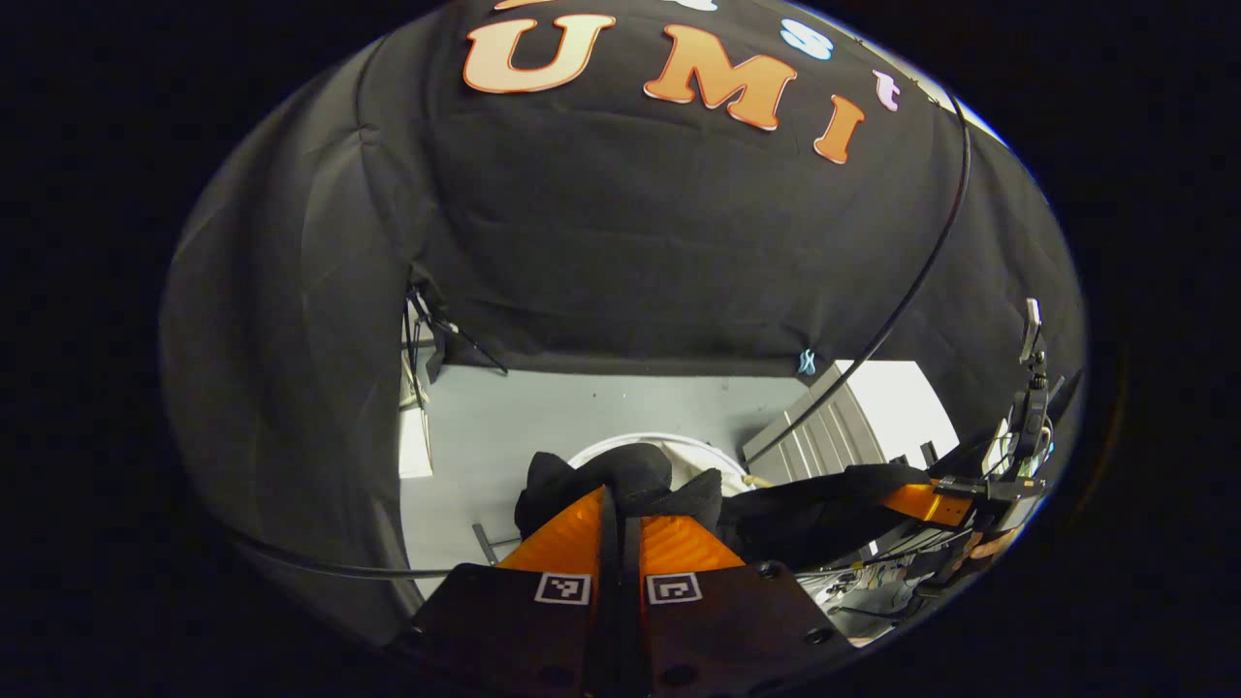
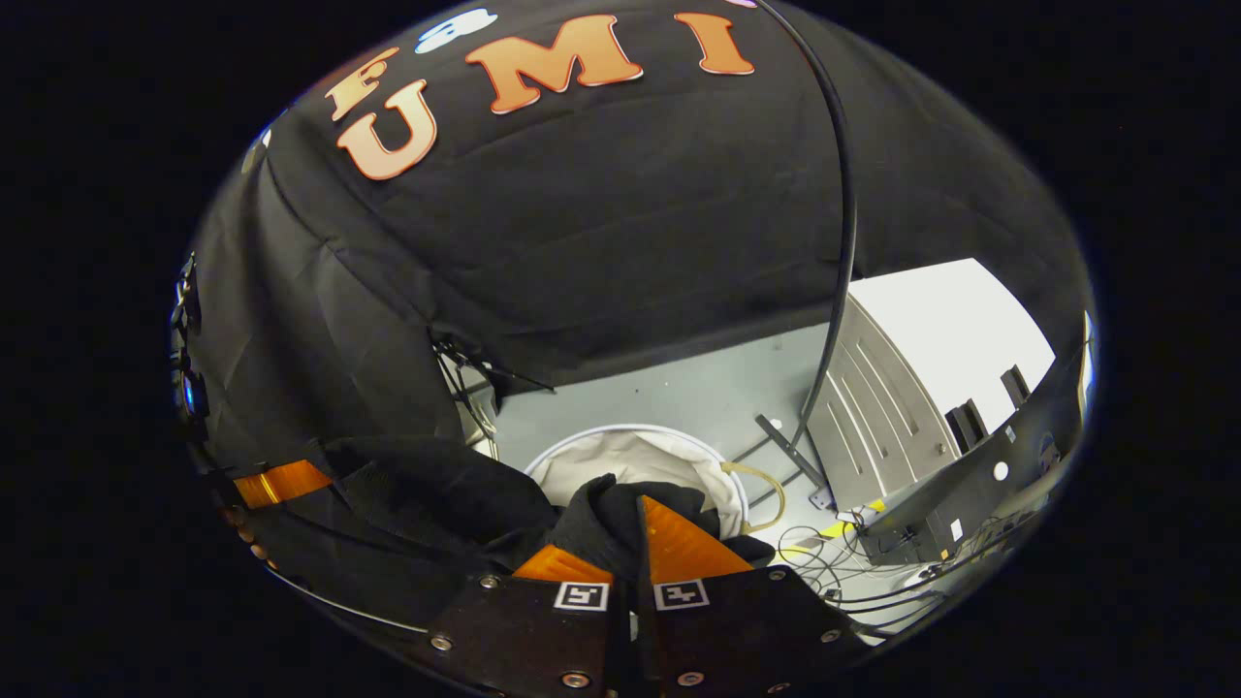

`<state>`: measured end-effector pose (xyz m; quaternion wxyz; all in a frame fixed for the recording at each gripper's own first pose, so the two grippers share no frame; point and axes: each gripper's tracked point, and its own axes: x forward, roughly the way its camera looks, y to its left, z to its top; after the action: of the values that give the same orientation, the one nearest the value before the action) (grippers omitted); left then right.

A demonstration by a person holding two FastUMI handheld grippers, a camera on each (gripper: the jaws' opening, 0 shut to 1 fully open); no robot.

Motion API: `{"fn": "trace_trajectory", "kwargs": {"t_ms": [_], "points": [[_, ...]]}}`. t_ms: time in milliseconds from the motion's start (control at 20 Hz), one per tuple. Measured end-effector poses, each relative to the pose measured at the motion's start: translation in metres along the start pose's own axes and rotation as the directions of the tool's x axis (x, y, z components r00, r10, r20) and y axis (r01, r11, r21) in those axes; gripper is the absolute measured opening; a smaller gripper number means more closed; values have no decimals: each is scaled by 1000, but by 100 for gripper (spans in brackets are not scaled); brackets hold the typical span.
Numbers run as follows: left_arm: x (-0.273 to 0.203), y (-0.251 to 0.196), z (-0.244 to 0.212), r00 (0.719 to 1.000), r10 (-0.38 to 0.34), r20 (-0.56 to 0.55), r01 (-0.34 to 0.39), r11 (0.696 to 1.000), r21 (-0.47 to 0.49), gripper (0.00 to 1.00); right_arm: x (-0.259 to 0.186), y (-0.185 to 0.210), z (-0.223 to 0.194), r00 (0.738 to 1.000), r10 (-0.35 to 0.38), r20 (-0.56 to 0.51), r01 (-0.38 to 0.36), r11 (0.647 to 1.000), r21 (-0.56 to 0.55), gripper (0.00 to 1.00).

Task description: Grasp the clothes on the hanger with both hands and then place them into the laundry hamper below.

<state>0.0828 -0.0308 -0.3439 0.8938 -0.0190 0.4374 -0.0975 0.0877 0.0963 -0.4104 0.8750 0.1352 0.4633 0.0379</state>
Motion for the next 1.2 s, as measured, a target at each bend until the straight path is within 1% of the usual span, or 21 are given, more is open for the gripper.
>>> {"fn": "trace_trajectory", "kwargs": {"t_ms": [50, 100, 450, 650, 850, 1000, 1200], "points": [[3, 0, -7, 1000, -1, -21, 1, 1000, 0, 9, 2, 0, -5, 1000, -1, -12, 1, 1000, 4, 3], [7, -1, -14, 999, -3, -45, 3, 1000, 0, 7, 5, -2, -12, 1000, -3, -27, 3, 1000, 5, 3], [38, -11, -54, 988, -6, -156, 10, 1000, 27, 7, 31, 7, -39, 994, -11, -111, 12, 1000, 16, 4], [57, -14, -84, 968, 12, -252, -2, 999, 38, 7, 48, 13, -57, 985, -22, -171, 22, 1000, 2, 4], [69, -9, -105, 948, 40, -316, -27, 999, 46, 7, 63, 14, -69, 978, -39, -205, 37, 999, -10, 6], [80, -7, -108, 939, 55, -339, -47, 998, 33, 7, 77, 15, -73, 973, -57, -222, 54, 998, -19, 7], [85, -4, -105, 934, 71, -350, -61, 997, 41, 7, 87, 29, -70, 974, -47, -223, 42, 999, -27, 8]]}}
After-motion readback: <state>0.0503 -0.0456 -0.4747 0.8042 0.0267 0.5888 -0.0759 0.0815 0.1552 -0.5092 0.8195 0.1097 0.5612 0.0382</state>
